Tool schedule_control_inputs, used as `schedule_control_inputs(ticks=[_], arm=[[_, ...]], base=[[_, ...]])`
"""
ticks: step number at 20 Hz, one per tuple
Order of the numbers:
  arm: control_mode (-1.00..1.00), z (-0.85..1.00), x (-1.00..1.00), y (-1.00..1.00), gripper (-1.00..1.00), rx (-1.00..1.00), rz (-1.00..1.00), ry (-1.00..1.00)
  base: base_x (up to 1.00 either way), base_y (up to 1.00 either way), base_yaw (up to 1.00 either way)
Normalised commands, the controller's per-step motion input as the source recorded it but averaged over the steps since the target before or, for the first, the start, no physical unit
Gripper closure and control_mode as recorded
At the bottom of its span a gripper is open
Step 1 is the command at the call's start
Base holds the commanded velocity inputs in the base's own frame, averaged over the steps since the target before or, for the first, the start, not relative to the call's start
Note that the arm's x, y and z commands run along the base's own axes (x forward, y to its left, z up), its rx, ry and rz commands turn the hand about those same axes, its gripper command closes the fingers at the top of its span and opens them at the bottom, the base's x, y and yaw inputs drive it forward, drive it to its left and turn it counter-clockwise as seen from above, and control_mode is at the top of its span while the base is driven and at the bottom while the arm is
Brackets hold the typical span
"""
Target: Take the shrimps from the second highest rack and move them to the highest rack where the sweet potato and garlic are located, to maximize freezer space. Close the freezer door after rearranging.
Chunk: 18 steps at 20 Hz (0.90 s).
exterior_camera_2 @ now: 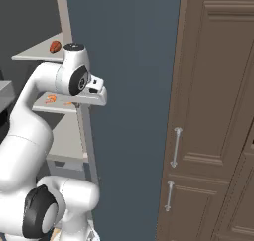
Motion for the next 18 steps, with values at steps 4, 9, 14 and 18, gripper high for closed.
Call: schedule_control_inputs(ticks=[4,9,14,18], arm=[[1.0,0.0,-0.05,0.0,-1.0,0.0,0.0,-0.01],[1.0,0.0,0.0,0.0,-1.0,0.0,0.0,0.0],[1.0,0.0,0.0,0.0,-1.0,0.0,0.0,0.0],[1.0,0.0,0.0,0.0,-1.0,0.0,0.0,0.0]], base=[[-0.19,0.0,0.0],[-0.3,0.24,0.15],[-0.01,0.47,0.41],[0.0,0.31,0.45]])
